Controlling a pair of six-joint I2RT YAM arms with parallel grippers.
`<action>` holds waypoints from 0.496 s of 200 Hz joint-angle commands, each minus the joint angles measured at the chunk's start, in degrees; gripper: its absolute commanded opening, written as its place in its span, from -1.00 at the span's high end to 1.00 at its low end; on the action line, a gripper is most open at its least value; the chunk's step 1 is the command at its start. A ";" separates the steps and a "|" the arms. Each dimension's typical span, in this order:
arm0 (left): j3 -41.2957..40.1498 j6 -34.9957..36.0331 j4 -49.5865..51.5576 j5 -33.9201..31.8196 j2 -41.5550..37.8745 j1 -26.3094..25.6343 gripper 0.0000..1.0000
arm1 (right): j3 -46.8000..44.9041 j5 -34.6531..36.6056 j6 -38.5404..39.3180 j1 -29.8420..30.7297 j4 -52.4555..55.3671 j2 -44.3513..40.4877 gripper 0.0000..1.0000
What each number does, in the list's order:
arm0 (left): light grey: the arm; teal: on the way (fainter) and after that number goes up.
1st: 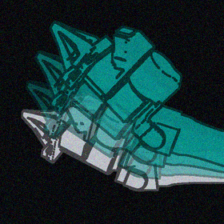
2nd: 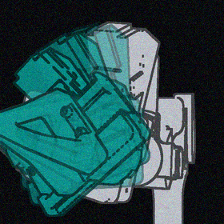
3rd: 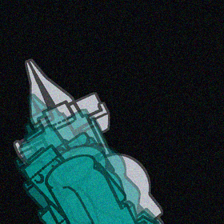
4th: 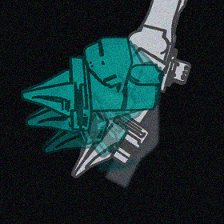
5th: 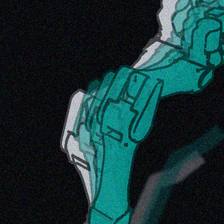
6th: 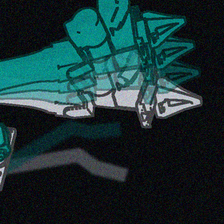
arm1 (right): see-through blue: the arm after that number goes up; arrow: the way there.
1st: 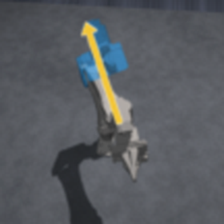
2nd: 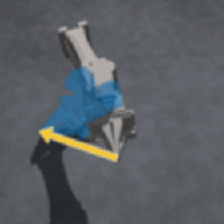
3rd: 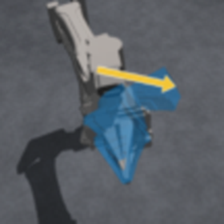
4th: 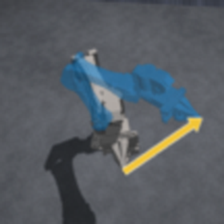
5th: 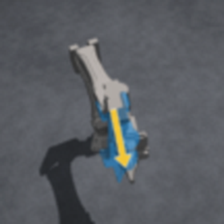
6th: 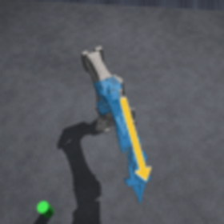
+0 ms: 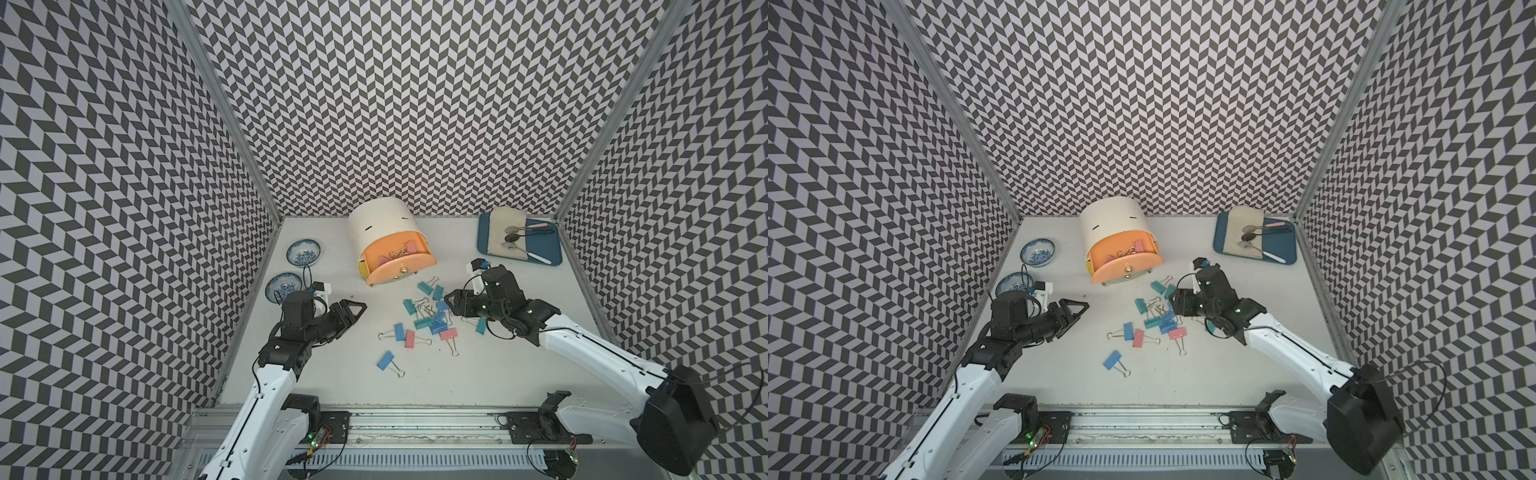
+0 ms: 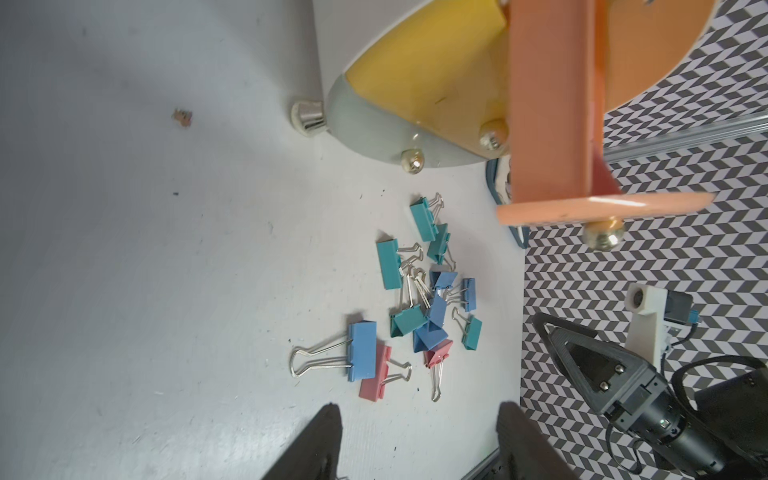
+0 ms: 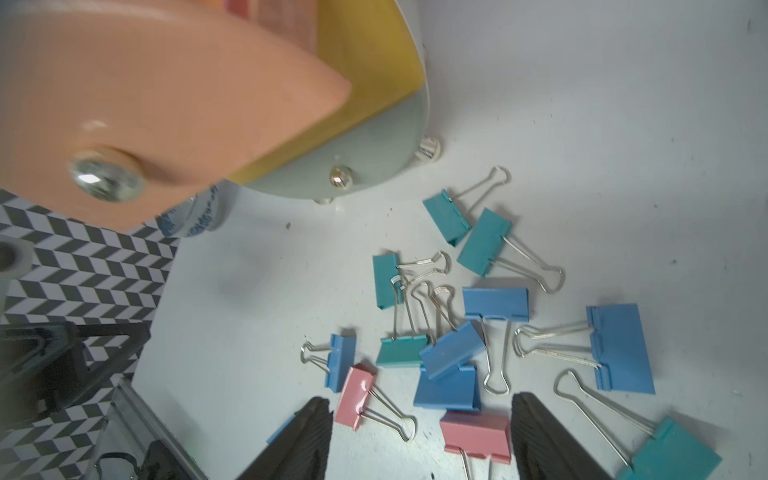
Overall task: Put the binder clips in the drawer according to color
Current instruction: Pick up the binder clip at the center of the board.
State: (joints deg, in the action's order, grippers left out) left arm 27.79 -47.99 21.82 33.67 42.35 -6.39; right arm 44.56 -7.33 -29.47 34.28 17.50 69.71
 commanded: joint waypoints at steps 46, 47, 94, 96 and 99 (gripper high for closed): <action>-9.54 -3.31 -5.85 0.30 -4.44 -1.65 -0.27 | -5.79 -0.46 -1.55 3.71 -2.55 4.07 -0.43; -9.66 -3.37 -5.93 0.32 -4.45 -1.67 -0.28 | -5.79 -0.43 -1.55 3.79 -2.55 4.18 -0.43; -15.07 -6.94 -9.15 -0.66 -6.52 -5.03 -0.27 | -5.46 3.29 -1.64 7.01 -1.90 8.58 -0.44; -15.23 -7.05 -9.23 -0.81 -6.61 -5.16 -0.27 | -5.38 3.56 -1.67 7.09 -1.90 8.74 -0.44; -15.37 -7.18 -9.32 -0.94 -6.70 -5.49 -0.27 | -5.38 3.83 -1.71 7.11 -1.86 8.96 -0.44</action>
State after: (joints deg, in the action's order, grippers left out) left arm 13.91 -53.10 15.94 33.67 36.88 -10.17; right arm 38.94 -6.48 -30.98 40.49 17.54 77.34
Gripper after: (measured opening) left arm 0.637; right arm 0.716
